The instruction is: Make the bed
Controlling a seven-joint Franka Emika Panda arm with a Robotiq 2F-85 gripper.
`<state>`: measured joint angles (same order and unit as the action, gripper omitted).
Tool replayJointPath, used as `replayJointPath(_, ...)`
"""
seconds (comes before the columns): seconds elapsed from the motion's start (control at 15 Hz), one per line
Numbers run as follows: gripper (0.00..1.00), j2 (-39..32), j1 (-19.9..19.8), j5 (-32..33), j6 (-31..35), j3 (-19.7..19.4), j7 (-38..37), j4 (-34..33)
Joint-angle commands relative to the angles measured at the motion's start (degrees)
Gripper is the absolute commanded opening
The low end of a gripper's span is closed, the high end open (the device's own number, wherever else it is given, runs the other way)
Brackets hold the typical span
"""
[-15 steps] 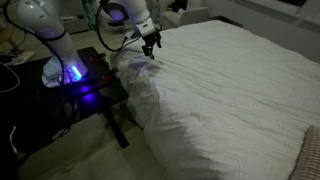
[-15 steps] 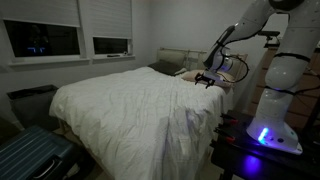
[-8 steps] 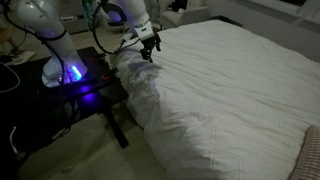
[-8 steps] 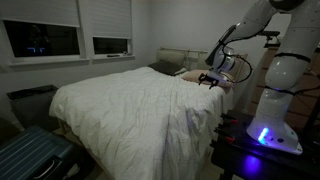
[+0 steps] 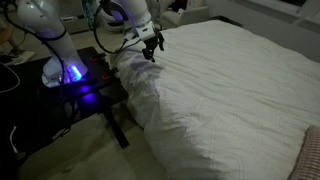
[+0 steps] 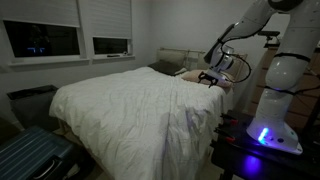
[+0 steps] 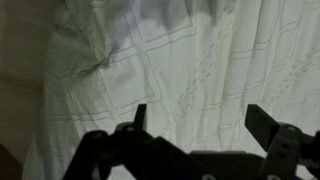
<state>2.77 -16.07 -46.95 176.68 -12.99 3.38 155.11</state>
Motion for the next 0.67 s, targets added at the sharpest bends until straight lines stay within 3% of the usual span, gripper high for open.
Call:
replayJointPath(0.0, 1.00, -2.56, -0.43, -9.46, -5.29, -3.44, 8.25, -5.43)
replayJointPath(0.27, 1.00, -10.70, -2.67, -19.75, -11.55, -6.28, 19.30, -12.29)
replayJointPath(0.6, 1.00, -23.17, -6.31, -32.20, -16.41, -4.86, 31.41, -19.60)
